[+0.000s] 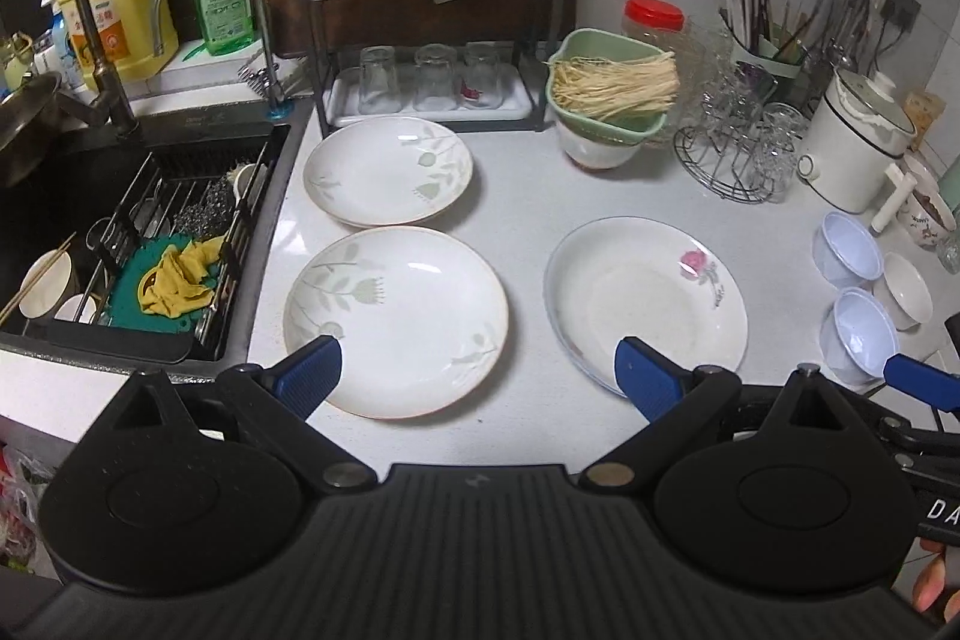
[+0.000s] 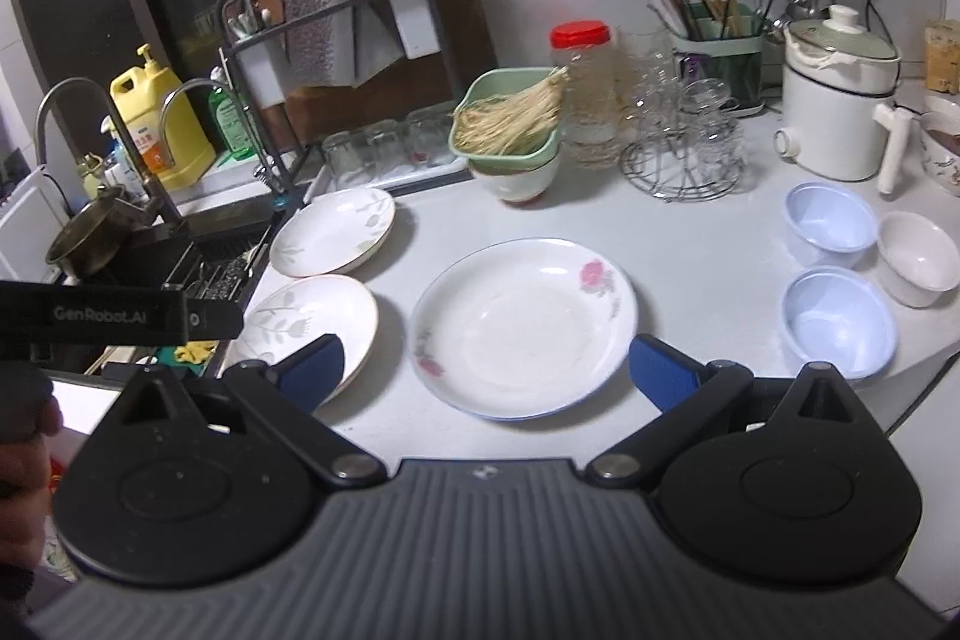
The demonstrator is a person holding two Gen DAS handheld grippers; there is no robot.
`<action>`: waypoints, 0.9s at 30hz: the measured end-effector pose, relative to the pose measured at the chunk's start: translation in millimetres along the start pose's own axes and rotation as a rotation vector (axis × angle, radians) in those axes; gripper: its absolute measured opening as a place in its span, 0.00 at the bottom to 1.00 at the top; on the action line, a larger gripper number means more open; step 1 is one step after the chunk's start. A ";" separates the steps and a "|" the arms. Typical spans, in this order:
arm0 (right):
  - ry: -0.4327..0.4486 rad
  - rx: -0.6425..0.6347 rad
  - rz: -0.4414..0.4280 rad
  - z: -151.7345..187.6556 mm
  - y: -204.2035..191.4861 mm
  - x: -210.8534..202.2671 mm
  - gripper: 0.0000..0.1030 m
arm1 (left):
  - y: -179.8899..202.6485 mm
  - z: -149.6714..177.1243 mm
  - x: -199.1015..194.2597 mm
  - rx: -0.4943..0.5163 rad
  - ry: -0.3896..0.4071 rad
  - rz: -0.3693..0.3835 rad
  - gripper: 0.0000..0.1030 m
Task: Organize plates and bowls
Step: 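Move both tools toward the leaf-pattern plate nearest the sink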
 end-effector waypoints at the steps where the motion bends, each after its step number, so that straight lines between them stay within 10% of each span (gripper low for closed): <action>1: -0.003 -0.001 -0.002 -0.3 -4.7 3.4 1.00 | -7.2 -0.3 2.6 -0.008 -0.004 0.004 0.96; 27: -0.157 0.020 0.004 10.7 -110.5 130.1 0.76 | -160.5 -13.1 122.6 -0.014 -0.112 0.077 0.95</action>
Point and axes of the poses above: each gripper's, at about its wrist camera, not at the fingertips, and x roughly the way its jaws point, y to its right, z to its underside, the point moved 1 cm from there along x, roughly the way its jaws point
